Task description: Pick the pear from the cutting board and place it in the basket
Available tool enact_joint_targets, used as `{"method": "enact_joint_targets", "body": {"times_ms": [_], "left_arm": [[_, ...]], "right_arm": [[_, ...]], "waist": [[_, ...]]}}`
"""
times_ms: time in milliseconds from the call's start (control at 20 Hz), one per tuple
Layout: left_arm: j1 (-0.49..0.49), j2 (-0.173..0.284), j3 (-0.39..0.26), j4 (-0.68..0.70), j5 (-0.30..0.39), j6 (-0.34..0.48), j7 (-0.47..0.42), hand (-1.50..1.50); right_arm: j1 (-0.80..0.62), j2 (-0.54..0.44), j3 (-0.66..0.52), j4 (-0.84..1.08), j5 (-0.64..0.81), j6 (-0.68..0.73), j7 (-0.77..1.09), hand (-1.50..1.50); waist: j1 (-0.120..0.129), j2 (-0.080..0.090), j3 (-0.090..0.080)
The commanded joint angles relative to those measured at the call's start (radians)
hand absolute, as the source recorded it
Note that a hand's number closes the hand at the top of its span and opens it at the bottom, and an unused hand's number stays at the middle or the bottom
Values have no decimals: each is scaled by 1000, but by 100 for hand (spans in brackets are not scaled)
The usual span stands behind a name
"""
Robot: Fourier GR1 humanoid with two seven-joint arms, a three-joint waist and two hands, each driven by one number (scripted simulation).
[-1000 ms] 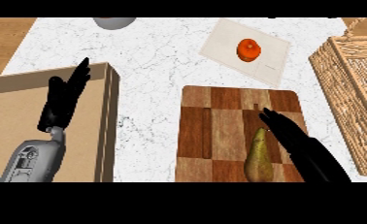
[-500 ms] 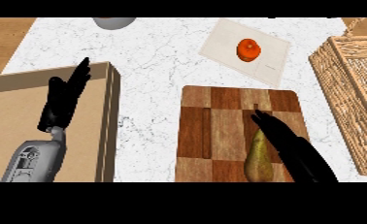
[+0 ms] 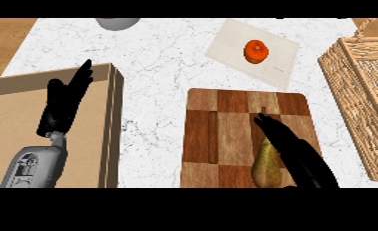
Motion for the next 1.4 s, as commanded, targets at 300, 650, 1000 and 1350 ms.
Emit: {"method": "enact_joint_targets", "body": {"times_ms": [300, 650, 1000, 1350], "left_arm": [[13, -43, -3, 28, -23, 16, -48, 0], [-31, -52, -24, 36, -29, 19, 2, 0], [20, -37, -8, 13, -8, 5, -26, 0], [-12, -32, 4, 31, -22, 22, -14, 0]], "right_arm": [[23, -66, 24, 66, 129, -141, -144, 150], [-260, 36, 5, 299, 318, 14, 232, 150], [-434, 119, 37, 455, 438, 29, 374, 150], [-425, 178, -29, 226, 282, 45, 373, 150]], "waist": [[-4, 2, -6], [16, 10, -6], [11, 4, -5], [-9, 2, -6]]}}
